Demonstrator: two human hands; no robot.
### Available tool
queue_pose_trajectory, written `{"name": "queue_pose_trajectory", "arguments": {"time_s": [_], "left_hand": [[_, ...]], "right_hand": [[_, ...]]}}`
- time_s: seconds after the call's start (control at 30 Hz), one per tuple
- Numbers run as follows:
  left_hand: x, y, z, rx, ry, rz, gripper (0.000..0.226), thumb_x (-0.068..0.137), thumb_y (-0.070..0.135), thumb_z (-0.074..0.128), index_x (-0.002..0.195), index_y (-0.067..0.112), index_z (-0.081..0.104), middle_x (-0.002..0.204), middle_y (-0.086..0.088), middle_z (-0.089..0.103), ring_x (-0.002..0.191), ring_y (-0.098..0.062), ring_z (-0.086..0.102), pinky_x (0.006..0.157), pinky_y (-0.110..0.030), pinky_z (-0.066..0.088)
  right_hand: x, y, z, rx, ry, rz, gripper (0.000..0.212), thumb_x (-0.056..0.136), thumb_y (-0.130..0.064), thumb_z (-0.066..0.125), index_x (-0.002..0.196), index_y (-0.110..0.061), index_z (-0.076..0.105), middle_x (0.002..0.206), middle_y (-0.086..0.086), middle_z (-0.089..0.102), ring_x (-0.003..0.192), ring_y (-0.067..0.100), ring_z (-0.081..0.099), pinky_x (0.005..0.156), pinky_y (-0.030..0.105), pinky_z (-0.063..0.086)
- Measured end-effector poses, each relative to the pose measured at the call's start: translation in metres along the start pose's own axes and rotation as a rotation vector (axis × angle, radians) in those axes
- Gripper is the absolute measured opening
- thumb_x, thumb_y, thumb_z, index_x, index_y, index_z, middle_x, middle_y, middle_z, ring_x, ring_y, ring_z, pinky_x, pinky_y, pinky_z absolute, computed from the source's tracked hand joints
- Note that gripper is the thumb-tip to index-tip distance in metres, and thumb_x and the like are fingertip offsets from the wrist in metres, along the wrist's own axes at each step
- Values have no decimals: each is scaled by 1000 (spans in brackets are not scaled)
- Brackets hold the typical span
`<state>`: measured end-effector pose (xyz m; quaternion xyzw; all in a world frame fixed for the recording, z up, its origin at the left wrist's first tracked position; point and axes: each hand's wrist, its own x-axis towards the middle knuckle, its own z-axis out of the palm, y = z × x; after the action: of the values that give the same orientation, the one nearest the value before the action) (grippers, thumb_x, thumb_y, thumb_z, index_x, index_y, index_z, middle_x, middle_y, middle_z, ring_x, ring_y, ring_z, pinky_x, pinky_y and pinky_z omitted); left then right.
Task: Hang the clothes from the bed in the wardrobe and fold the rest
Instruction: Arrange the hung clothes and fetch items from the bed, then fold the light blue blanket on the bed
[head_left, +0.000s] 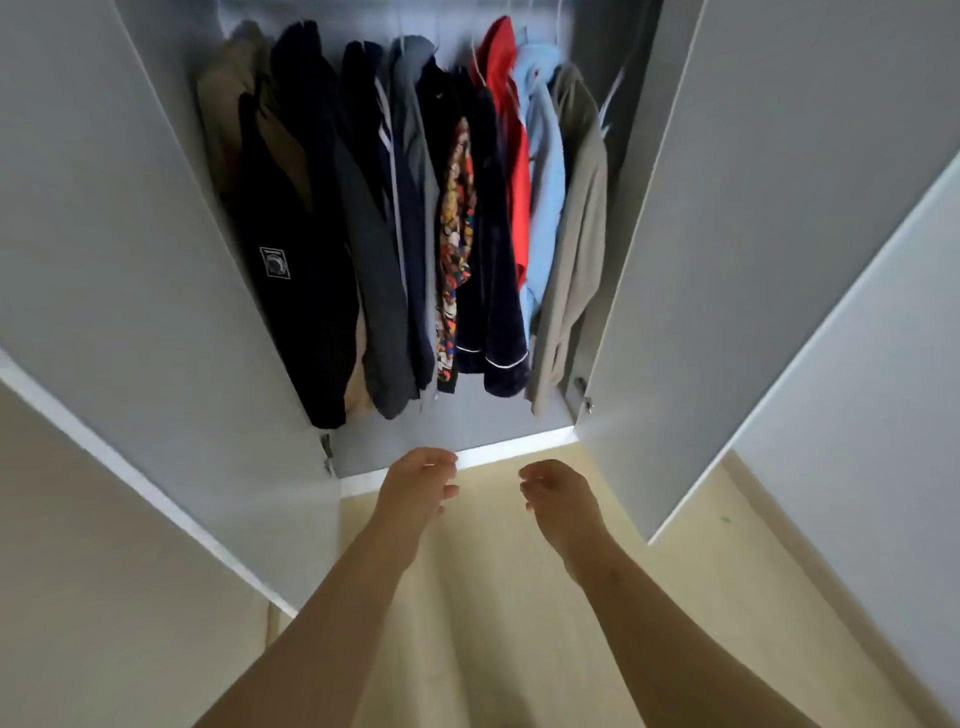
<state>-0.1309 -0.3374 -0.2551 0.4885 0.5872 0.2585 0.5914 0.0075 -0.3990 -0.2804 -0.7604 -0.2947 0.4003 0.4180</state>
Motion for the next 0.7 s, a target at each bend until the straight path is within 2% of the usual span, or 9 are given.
{"name": "queue_pose_trajectory", "arguments": {"time_s": [0.13, 0.3, 0.47, 0.57, 0.7], "left_hand": [[-46, -46, 0, 25, -180, -78, 19, 91, 5, 50, 81, 19, 58, 83, -3, 57, 70, -16, 57, 60, -24, 38], [-110, -95, 13, 194, -319, -66, 15, 90, 12, 53, 79, 21, 58, 83, 2, 62, 69, -10, 60, 60, -24, 38], [-195, -138, 62, 422, -592, -1, 17, 90, 12, 51, 79, 21, 59, 79, 1, 61, 66, -11, 60, 59, -24, 37], [-261, -168, 97, 536, -723, 28, 16, 89, 14, 51, 78, 22, 59, 79, 1, 61, 67, -12, 61, 59, -24, 39], [-364, -225, 136, 653, -915, 75, 20, 90, 13, 50, 76, 23, 58, 75, 2, 60, 67, -13, 59, 57, -23, 39]], "right_hand": [[-76, 54, 12, 143, 129, 135, 17, 89, -8, 48, 93, -17, 61, 82, -3, 60, 66, 14, 53, 49, 18, 36], [-170, 111, 12, 292, 223, 317, 17, 89, -4, 47, 86, -16, 58, 76, -1, 56, 63, 17, 49, 49, 21, 35], [-277, 179, -28, 364, 497, 416, 14, 90, -12, 48, 86, -19, 59, 78, -2, 58, 71, 19, 54, 55, 23, 38], [-351, 223, -51, 445, 639, 473, 12, 90, -16, 48, 87, -20, 59, 75, -3, 59, 64, 15, 53, 53, 22, 39], [-460, 287, -70, 545, 836, 547, 18, 90, -15, 49, 78, -24, 58, 76, -2, 60, 60, 13, 53, 53, 22, 39]]}}
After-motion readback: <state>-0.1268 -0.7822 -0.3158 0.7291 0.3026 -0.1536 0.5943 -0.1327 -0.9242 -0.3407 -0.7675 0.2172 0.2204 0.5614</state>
